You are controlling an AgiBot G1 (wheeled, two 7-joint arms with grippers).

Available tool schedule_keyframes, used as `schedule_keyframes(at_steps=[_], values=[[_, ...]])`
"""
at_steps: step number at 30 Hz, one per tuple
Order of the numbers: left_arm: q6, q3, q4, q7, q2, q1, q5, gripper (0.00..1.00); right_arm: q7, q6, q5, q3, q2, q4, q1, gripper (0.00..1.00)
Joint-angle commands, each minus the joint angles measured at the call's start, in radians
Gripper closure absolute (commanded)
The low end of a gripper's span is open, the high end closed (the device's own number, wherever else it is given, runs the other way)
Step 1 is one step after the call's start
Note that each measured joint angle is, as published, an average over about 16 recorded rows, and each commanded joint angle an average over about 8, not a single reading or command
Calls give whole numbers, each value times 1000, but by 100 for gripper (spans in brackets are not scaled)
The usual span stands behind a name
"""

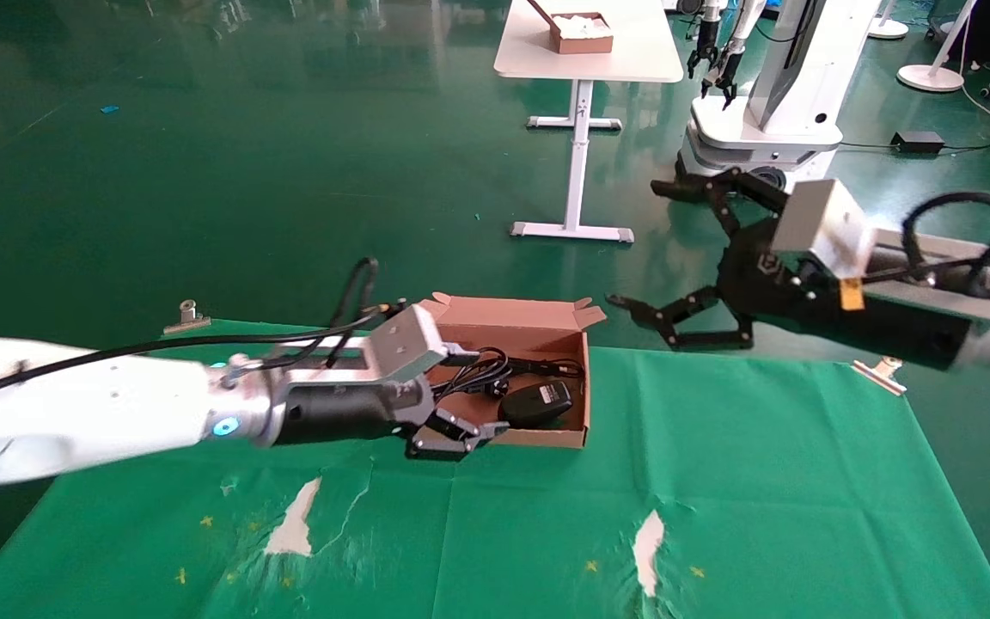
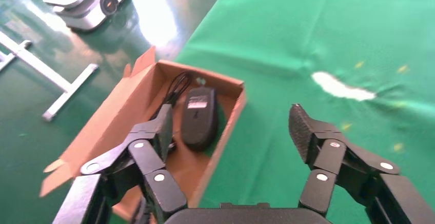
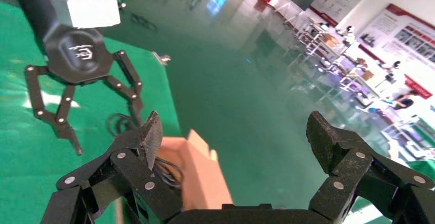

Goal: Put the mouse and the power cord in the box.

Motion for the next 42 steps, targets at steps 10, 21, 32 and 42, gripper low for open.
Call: schedule_keyframes(at_steps=[10,21,32,42], values=[[120,-121,-157,-47,-140,127,-178,0,198,-42,85,31,79,194,-126,0],[241,-243,-315,-94,-280,255,-356,0,396,-85,169,62,159,389,-252,0],[361,-364,-472,-141,-420,382,-534,0,593,-127,254,93,238,583,-378,0],[429,-431,-563,-164,-500,454,-638,0,712,-156,309,113,290,709,-460,0]])
